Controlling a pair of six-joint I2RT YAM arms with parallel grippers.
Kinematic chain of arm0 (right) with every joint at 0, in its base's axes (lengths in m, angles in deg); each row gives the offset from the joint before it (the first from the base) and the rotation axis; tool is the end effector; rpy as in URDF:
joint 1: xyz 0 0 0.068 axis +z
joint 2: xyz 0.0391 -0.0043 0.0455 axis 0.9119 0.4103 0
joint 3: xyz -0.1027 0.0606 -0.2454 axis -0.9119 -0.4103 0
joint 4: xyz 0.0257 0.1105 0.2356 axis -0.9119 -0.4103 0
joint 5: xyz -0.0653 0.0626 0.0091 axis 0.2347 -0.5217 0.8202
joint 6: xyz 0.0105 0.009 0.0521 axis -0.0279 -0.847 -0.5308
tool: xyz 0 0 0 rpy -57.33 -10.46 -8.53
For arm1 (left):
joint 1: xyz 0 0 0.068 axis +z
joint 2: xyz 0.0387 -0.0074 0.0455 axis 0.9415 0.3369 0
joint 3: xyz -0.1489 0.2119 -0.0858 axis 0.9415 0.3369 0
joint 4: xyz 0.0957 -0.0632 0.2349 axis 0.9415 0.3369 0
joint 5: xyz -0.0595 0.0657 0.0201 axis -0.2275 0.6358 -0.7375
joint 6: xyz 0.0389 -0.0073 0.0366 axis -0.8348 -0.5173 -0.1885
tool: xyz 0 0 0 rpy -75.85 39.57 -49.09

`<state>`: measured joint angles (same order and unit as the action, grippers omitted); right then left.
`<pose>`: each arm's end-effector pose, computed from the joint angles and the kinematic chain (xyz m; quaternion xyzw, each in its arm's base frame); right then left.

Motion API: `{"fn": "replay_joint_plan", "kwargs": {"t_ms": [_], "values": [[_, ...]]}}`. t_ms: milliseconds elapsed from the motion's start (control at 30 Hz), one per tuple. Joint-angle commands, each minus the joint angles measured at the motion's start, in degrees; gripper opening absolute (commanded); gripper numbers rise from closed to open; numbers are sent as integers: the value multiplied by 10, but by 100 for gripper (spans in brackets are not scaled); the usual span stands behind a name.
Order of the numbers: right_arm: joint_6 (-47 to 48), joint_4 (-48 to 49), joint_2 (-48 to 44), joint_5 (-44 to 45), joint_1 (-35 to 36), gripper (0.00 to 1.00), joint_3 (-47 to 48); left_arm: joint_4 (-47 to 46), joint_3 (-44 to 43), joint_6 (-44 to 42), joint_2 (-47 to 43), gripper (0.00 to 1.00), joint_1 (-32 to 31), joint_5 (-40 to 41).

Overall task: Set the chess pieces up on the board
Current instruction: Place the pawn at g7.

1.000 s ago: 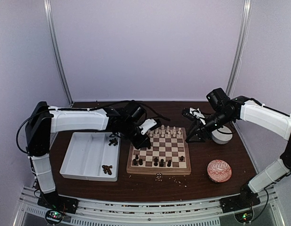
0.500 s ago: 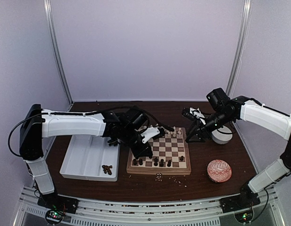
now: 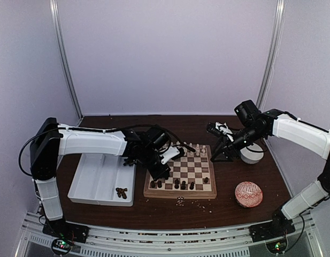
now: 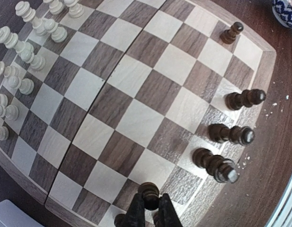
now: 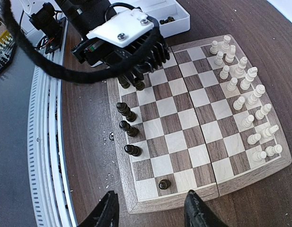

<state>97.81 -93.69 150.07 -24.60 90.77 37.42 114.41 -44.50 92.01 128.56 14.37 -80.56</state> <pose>0.2443 0.1424 0.2810 -0.5284 0.7229 0.3615 0.2599 0.2232 -0.3377 0.1997 0.4448 0.8580 -0.1727 0.1900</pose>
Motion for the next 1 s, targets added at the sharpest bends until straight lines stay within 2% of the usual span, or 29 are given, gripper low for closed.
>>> {"fn": "replay_joint_plan", "kwargs": {"t_ms": [0, 967], "values": [[7, -6, -7, -9, -6, 48, -3, -4, -15, 9, 12, 0, 10, 16], [11, -10, 2, -13, -8, 48, -1, 14, 16, 10, 7, 0, 15, 22]]}}
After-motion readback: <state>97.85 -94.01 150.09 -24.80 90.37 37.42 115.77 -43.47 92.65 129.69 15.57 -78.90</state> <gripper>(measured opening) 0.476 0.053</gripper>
